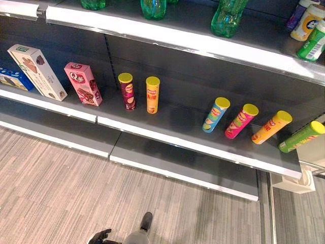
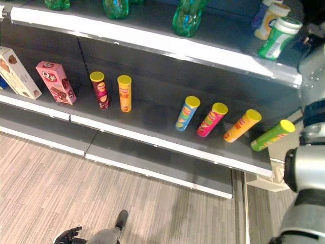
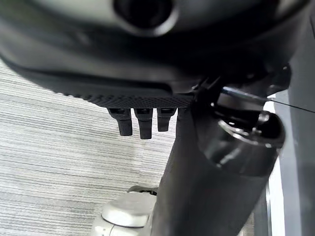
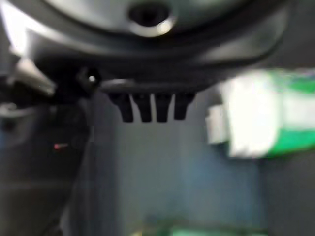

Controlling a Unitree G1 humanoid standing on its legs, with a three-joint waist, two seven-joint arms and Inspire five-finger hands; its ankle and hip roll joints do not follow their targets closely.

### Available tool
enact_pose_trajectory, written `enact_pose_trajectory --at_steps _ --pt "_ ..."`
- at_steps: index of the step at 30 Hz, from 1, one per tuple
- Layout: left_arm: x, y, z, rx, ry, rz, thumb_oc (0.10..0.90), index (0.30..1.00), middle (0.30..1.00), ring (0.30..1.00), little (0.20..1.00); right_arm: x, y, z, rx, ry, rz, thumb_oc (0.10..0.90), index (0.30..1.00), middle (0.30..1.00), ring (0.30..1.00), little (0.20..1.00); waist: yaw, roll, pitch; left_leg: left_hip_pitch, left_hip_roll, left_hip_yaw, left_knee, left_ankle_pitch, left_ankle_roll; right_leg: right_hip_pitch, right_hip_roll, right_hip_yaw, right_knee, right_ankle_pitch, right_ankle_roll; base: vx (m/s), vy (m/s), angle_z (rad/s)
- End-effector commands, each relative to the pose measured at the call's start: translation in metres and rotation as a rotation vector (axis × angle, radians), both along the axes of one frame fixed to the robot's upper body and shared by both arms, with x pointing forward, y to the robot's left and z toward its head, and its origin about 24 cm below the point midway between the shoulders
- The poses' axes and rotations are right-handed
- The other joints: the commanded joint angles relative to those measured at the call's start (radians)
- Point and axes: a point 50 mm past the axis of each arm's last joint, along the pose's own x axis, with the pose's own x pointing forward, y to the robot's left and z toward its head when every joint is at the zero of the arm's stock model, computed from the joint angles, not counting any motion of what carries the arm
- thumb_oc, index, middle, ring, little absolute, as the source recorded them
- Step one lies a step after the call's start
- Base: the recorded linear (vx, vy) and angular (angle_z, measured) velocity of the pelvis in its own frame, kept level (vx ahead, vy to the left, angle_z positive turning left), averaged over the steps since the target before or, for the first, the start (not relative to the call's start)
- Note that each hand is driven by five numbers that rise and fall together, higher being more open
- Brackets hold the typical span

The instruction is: Put the goods on the table back onto the shelves and tidy them up.

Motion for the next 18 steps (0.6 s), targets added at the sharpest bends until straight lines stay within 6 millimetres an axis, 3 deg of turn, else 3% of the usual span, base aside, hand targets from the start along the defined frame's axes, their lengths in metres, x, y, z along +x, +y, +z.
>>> enact_pose_trajectory --at_steps 1,4,7,12,18 --pt "-0.012 0.021 0.005 0.075 0.021 0.0 0.8 0.9 0.9 0.9 0.9 -0.066 -0.006 0.066 -0.172 -0.346 -0.141 0.8 0.9 0.9 0.9 0.9 0.008 -0.037 -0.066 0.119 0.044 0.026 0.004 -0.206 -0.08 0.002 -0.038 0.031 0.011 0.051 0.06 -0.02 -0.003 -0.07" --pt "-0.012 0.024 0.006 0.088 -0.001 0.055 0.8 0.9 0.9 0.9 0.9 -0.083 0.006 0.071 -0.429 -0.317 -0.306 0.8 0.9 0.9 0.9 0.9 -0.024 -0.031 -0.063 0.127 0.052 0.042 0.004 -0.207 -0.08 -0.003 -0.039 0.04 0.013 0.055 0.06 -0.07 0.004 -0.12" --pt "-0.01 0.022 0.007 0.114 -0.041 0.08 0.8 0.9 0.9 0.9 0.9 -0.114 0.022 0.052 -0.845 -0.3 -0.562 0.8 0.9 0.9 0.9 0.9 -0.093 -0.004 -0.067 0.139 0.068 0.078 0.004 -0.21 -0.078 -0.019 -0.038 0.063 0.015 0.061 0.059 -0.09 -0.012 -0.43" --pt "-0.003 0.022 0.009 0.127 -0.053 0.022 0.8 0.9 0.9 0.9 0.9 -0.128 0.0 0.02 -0.907 -0.185 -0.642 0.8 0.9 0.9 0.9 0.9 -0.148 0.007 -0.064 0.156 0.099 0.123 0.004 -0.203 -0.088 -0.037 -0.019 0.106 0.009 0.061 0.049 -0.09 -0.065 -0.54" --pt "0.027 0.021 0.02 0.125 -0.154 -0.042 0.8 0.9 0.9 0.9 0.9 -0.149 -0.02 -0.013 -0.888 -0.087 -0.648 0.8 0.9 0.9 0.9 0.9 -0.212 0.009 -0.044 0.151 0.168 0.148 0.004 -0.164 -0.122 -0.055 0.046 0.165 0.008 0.038 0.019 -0.13 -0.178 -0.27"
